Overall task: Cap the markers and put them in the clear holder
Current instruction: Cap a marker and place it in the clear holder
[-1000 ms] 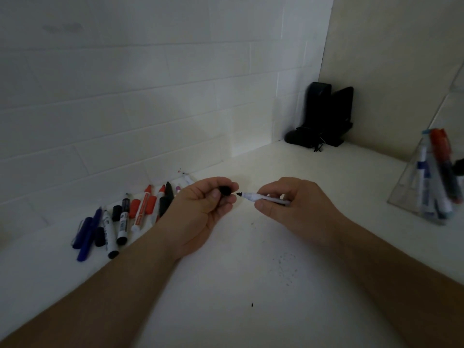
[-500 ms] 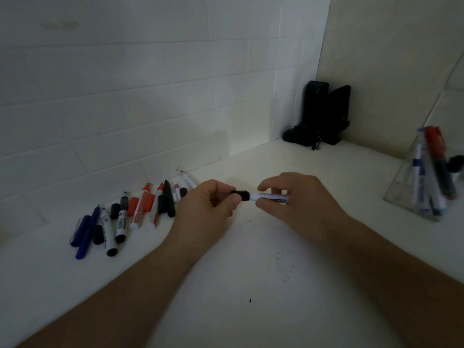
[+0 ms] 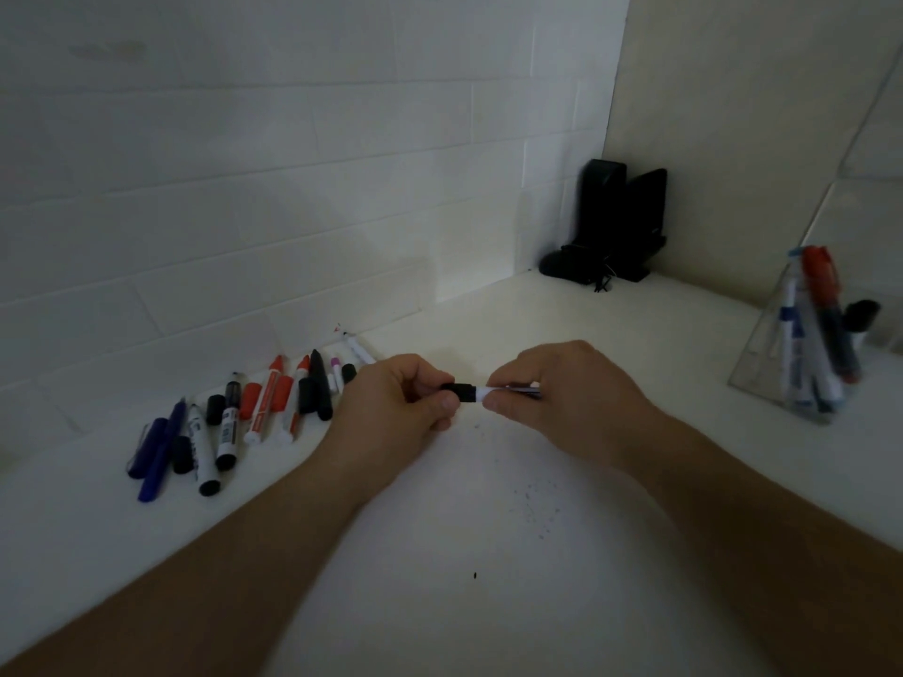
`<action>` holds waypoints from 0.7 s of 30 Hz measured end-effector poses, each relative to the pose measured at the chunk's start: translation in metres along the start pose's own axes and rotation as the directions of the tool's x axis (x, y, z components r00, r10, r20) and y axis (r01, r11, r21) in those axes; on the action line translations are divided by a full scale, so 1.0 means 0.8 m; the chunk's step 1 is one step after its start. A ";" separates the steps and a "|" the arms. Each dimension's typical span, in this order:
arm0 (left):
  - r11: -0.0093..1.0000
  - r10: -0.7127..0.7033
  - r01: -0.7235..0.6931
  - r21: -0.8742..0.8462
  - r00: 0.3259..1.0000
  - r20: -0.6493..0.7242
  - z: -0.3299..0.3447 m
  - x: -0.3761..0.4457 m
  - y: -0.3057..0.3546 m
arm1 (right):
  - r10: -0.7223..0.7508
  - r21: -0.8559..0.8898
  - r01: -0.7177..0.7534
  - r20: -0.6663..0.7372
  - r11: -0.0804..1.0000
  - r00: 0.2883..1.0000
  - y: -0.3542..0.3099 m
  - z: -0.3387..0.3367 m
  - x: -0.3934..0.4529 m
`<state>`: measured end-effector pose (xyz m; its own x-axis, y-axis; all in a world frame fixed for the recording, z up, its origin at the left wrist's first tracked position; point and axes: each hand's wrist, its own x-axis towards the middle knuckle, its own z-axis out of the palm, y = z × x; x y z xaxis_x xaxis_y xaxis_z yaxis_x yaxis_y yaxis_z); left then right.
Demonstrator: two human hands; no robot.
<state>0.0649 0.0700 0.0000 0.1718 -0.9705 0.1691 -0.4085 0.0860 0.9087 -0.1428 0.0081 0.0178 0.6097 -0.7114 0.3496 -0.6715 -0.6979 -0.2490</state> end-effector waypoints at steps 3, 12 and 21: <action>1.000 0.002 -0.002 0.004 1.000 0.007 -0.001 0.001 -0.002 | 0.050 0.105 -0.052 0.026 0.993 0.998 -0.002 0.005 -0.002; 0.980 0.038 -0.038 0.194 0.999 0.004 0.013 -0.004 0.016 | -0.002 -0.249 0.010 0.033 0.968 0.999 -0.020 -0.023 -0.002; 0.981 0.147 -0.172 0.087 0.959 0.244 0.119 0.004 0.142 | 0.196 0.036 -0.235 -0.683 0.971 0.704 0.088 -0.252 -0.097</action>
<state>-0.0661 0.0549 0.0678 -0.1137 -0.9727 0.2022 -0.5088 0.2318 0.8291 -0.3224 0.0307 0.1549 0.0101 -0.5807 0.8140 -0.7806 -0.5133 -0.3565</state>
